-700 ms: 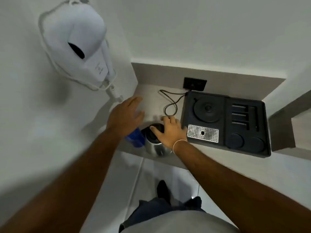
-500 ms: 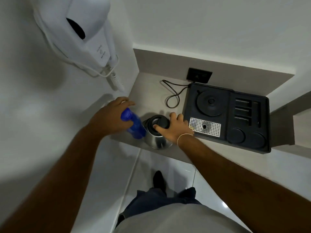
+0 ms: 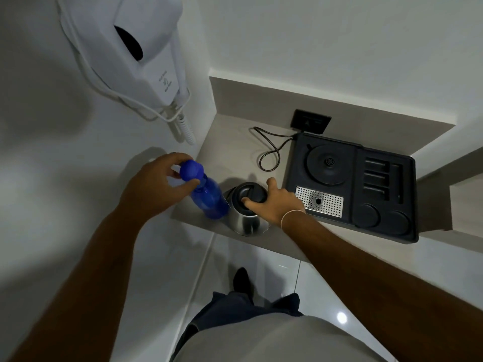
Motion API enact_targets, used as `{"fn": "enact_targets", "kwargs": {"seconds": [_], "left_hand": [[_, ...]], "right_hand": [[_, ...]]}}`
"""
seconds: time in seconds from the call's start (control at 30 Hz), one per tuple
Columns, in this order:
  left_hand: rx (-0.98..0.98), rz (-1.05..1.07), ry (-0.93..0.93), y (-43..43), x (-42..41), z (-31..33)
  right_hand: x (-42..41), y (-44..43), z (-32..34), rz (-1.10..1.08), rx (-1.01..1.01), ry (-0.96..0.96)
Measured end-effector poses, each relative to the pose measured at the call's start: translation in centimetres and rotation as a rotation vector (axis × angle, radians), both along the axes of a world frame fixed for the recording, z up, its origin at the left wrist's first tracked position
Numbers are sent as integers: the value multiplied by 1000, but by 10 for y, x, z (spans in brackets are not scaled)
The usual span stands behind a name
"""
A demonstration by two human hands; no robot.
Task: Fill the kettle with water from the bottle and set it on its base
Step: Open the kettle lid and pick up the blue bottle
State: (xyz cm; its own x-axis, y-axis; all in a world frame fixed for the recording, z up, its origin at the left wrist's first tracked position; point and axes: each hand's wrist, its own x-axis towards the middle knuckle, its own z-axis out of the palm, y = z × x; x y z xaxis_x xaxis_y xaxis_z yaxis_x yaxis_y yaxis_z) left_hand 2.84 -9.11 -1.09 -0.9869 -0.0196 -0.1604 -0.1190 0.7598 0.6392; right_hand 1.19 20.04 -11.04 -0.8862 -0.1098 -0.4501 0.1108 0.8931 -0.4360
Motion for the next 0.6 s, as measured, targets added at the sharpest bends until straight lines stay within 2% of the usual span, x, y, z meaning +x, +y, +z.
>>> {"fn": "enact_targets", "kwargs": {"seconds": [0.07,0.13,0.27,0.4,0.5,0.6], "left_hand": [[66,85,119,-5,11,-9],[106,207,152,-8,24,-29],[130,399,-8,-10,44,-83],[93,375,-141,-3,47,-130],[2,329,-227,5,36,-156],[22,311,-271,7,27,-175]], "right_hand": [[-1,-1,-1,-18,0,-6],[-1,-2,-1,-37,-10,-16],[0,-4,-1,-48,-6,-21],[-3,1,0,-31,-60,-60],[-4,11,-1,-6,-207,-120],[-1,24,-4,-42,-351,-139]]}}
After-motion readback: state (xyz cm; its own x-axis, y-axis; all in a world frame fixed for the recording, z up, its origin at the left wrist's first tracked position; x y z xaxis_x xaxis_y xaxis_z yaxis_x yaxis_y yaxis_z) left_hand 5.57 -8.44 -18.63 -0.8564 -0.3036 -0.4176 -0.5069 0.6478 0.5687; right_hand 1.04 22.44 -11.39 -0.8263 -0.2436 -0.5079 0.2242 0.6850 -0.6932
